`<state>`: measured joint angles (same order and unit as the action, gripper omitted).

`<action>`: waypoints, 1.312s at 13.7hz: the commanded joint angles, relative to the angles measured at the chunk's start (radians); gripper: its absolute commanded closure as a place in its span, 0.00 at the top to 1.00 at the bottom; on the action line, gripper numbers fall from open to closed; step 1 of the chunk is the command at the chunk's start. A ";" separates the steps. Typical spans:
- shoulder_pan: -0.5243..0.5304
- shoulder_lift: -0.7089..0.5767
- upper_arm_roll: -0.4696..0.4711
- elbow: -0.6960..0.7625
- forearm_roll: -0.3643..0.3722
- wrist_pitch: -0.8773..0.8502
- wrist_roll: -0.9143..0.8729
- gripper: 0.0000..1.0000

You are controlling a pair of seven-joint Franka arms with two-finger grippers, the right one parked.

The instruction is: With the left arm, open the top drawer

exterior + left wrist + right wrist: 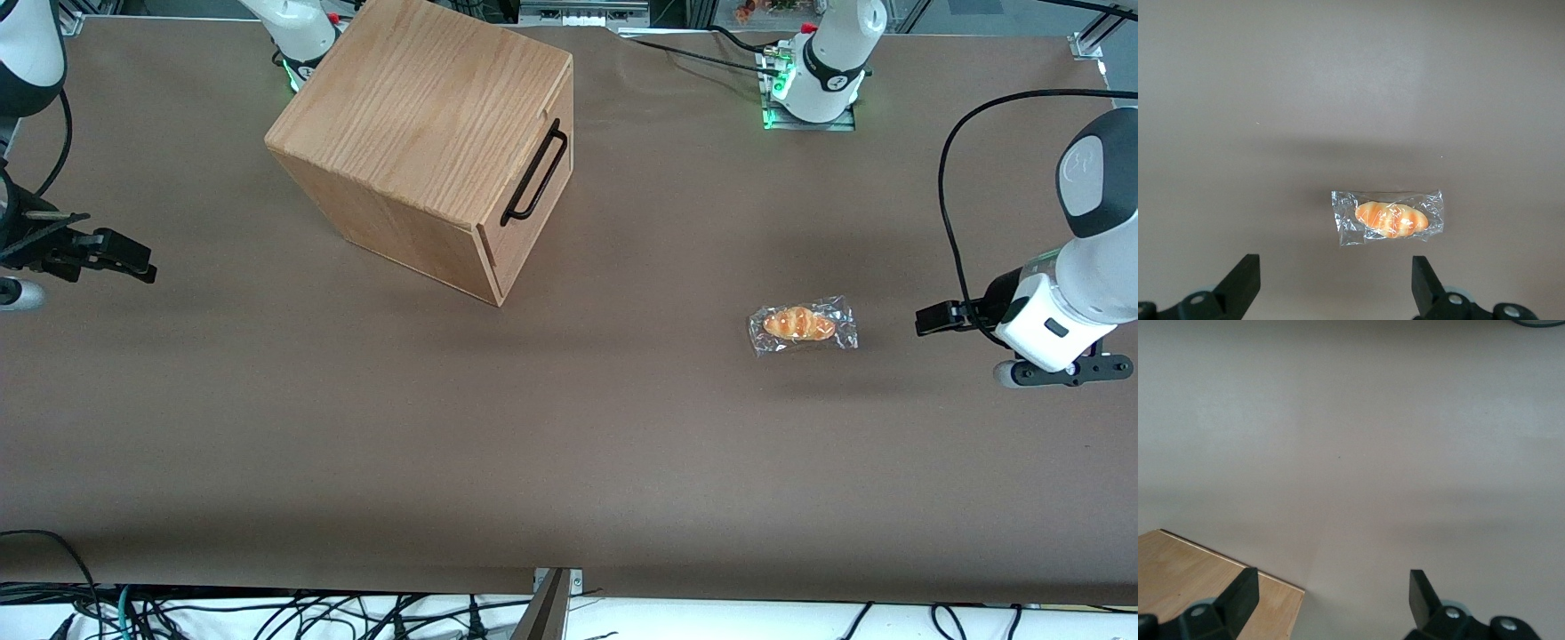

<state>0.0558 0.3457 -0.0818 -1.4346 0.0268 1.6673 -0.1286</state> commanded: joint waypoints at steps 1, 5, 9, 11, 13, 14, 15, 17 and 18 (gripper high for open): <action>0.010 -0.013 -0.006 0.005 -0.007 -0.020 0.024 1.00; 0.012 -0.013 -0.006 0.002 -0.008 -0.020 0.027 1.00; 0.009 -0.013 -0.006 0.028 -0.005 -0.027 0.020 1.00; 0.009 -0.011 -0.007 0.028 -0.007 -0.027 0.020 1.00; 0.009 -0.011 -0.007 0.026 -0.008 -0.029 0.015 1.00; 0.007 -0.011 -0.009 0.026 -0.010 -0.029 0.015 1.00; -0.003 -0.010 -0.012 0.026 -0.014 -0.029 0.014 1.00; -0.025 -0.011 -0.038 0.028 -0.015 -0.037 0.011 1.00; -0.028 -0.011 -0.052 0.028 -0.016 -0.043 0.011 1.00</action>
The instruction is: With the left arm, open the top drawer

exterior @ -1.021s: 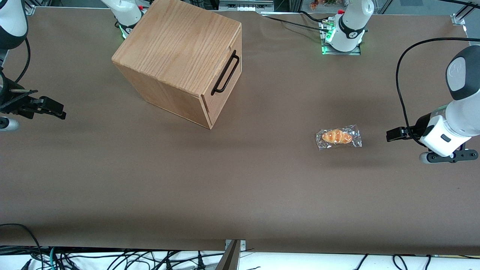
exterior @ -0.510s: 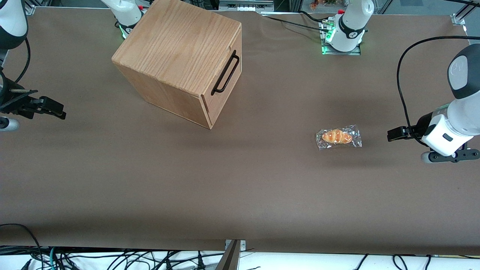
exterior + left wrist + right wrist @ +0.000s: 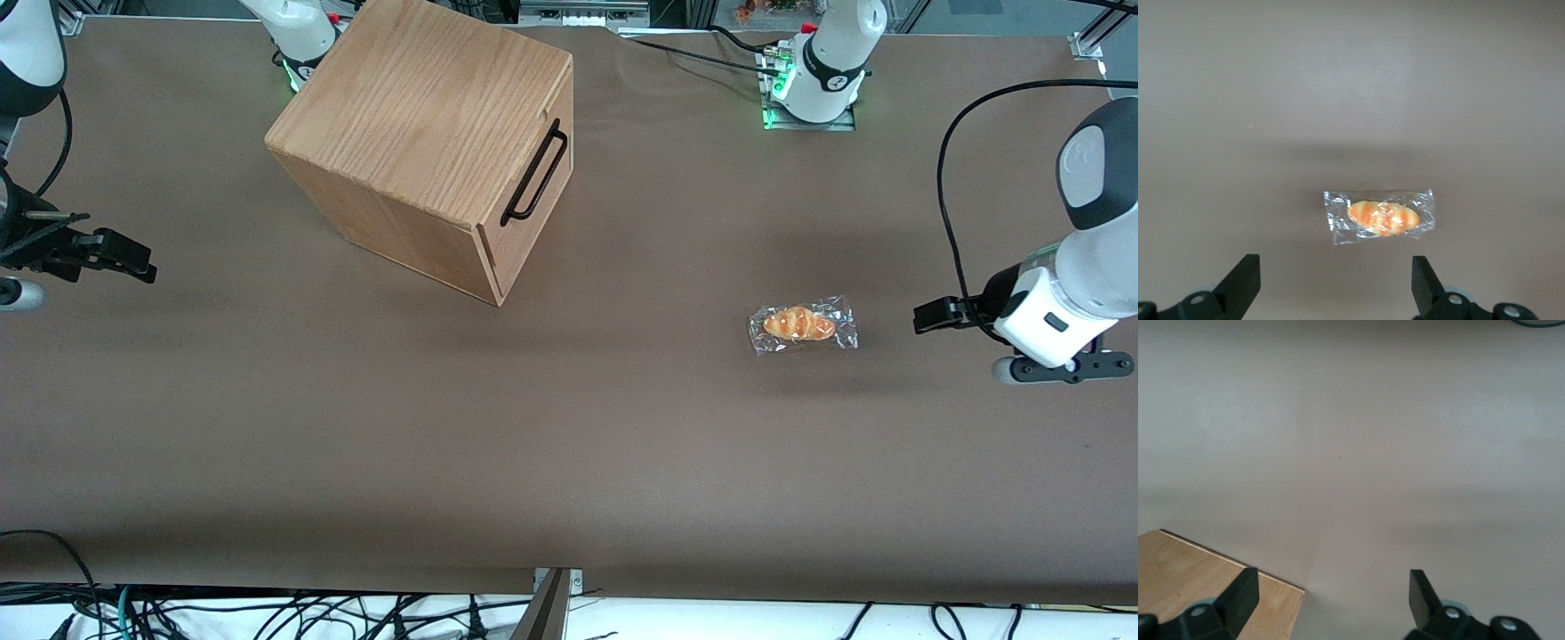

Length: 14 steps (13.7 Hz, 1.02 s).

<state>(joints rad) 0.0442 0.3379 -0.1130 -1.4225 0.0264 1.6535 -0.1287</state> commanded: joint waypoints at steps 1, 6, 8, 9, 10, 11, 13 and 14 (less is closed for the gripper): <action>-0.017 -0.004 -0.049 0.016 -0.019 -0.029 0.011 1.00; -0.021 -0.002 -0.169 0.005 -0.020 -0.047 -0.058 1.00; -0.033 0.000 -0.189 0.004 -0.020 -0.050 -0.065 1.00; -0.052 0.000 -0.189 0.004 -0.020 -0.052 -0.065 1.00; -0.064 0.001 -0.189 0.004 -0.020 -0.052 -0.066 1.00; -0.076 0.004 -0.189 0.002 -0.020 -0.052 -0.071 1.00; -0.108 0.009 -0.189 0.002 -0.042 -0.052 -0.120 1.00; -0.125 0.013 -0.189 0.002 -0.043 -0.050 -0.144 1.00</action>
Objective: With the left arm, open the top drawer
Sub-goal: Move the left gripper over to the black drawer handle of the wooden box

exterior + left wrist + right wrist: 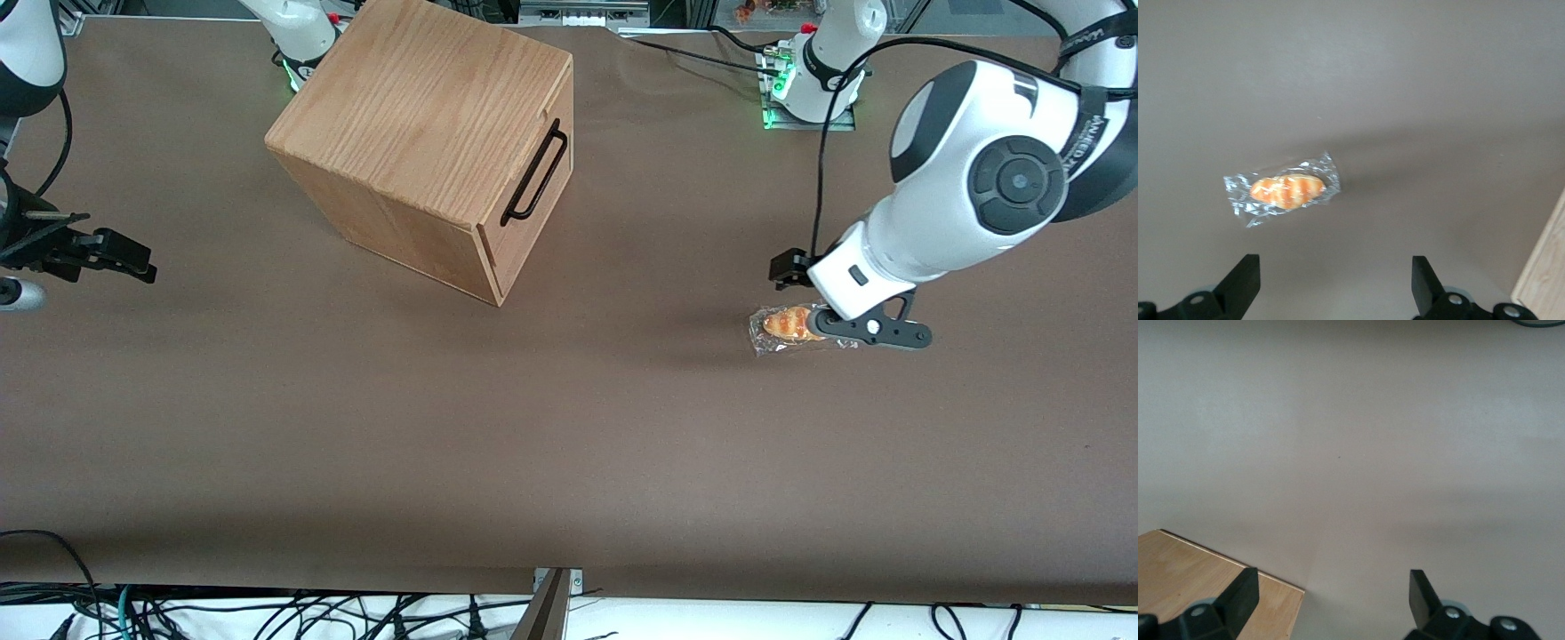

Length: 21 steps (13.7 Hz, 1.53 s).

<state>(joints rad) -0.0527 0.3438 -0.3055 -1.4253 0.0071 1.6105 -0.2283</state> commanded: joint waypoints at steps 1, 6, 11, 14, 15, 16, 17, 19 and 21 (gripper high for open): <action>-0.047 0.009 0.003 0.005 -0.024 -0.009 -0.068 1.00; -0.131 0.026 0.003 0.008 -0.088 0.002 -0.192 1.00; -0.200 0.052 0.003 0.006 -0.157 0.069 -0.247 1.00; -0.255 0.055 0.003 0.003 -0.159 0.095 -0.249 1.00; -0.280 0.066 0.003 0.003 -0.159 0.095 -0.250 1.00; -0.303 0.070 0.003 0.005 -0.159 0.103 -0.255 1.00; -0.323 0.072 0.003 0.003 -0.159 0.124 -0.276 1.00; -0.351 0.084 0.003 0.003 -0.159 0.134 -0.295 1.00; -0.369 0.089 0.003 0.003 -0.161 0.152 -0.293 1.00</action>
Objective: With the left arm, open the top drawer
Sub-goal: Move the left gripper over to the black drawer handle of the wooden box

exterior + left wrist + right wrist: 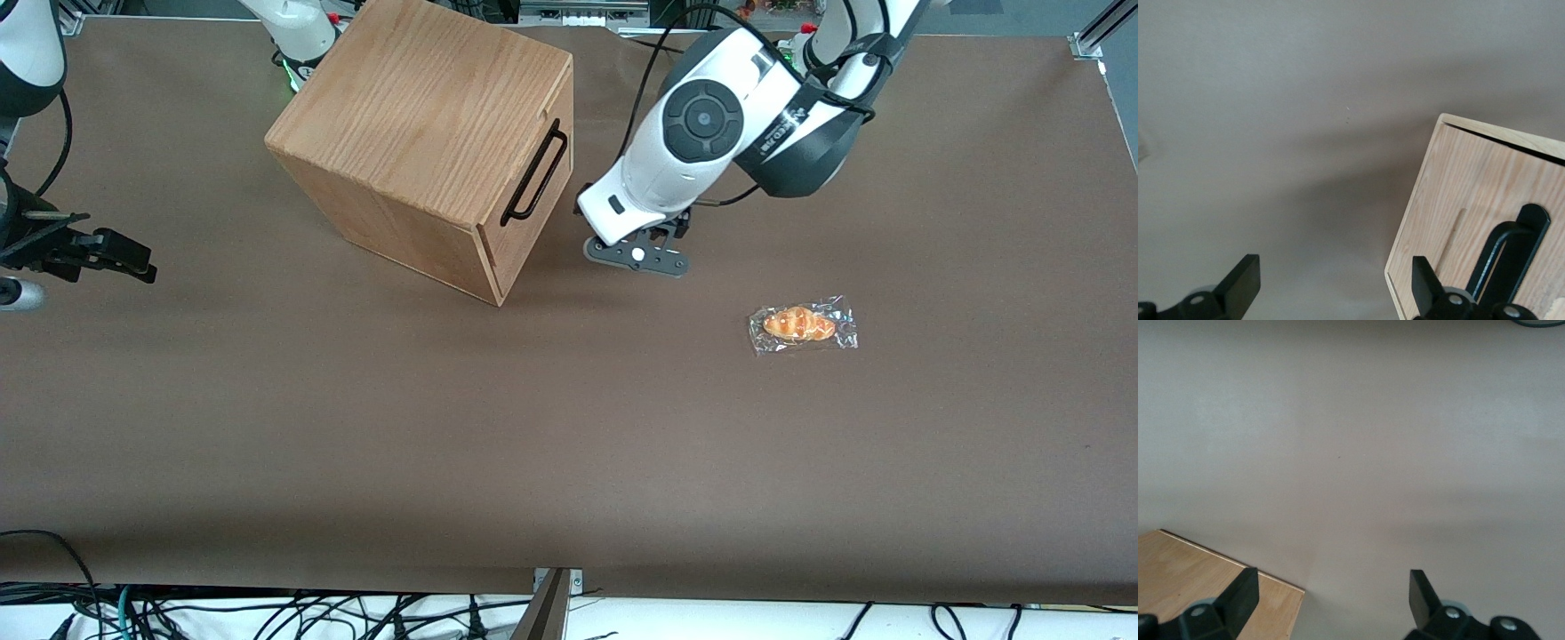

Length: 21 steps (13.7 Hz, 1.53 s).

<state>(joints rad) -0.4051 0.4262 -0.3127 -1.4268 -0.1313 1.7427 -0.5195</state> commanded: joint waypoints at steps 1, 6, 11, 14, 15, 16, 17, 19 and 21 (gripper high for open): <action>-0.027 0.014 0.011 0.005 -0.024 0.029 -0.002 1.00; -0.057 0.048 0.004 0.005 -0.091 0.073 -0.002 1.00; -0.072 0.078 -0.022 0.006 -0.116 0.081 0.000 1.00; -0.072 0.089 -0.046 0.005 -0.114 0.095 0.000 1.00; -0.074 0.091 -0.046 0.006 -0.114 0.095 0.000 1.00; -0.078 0.095 -0.048 0.006 -0.114 0.095 0.000 1.00; -0.089 0.095 -0.048 0.005 -0.114 0.095 0.000 1.00; -0.089 0.098 -0.052 0.005 -0.113 0.095 0.001 1.00; -0.098 0.106 -0.052 0.006 -0.113 0.100 0.001 1.00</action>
<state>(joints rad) -0.4915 0.5225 -0.3685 -1.4289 -0.2193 1.8312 -0.5217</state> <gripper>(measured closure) 0.000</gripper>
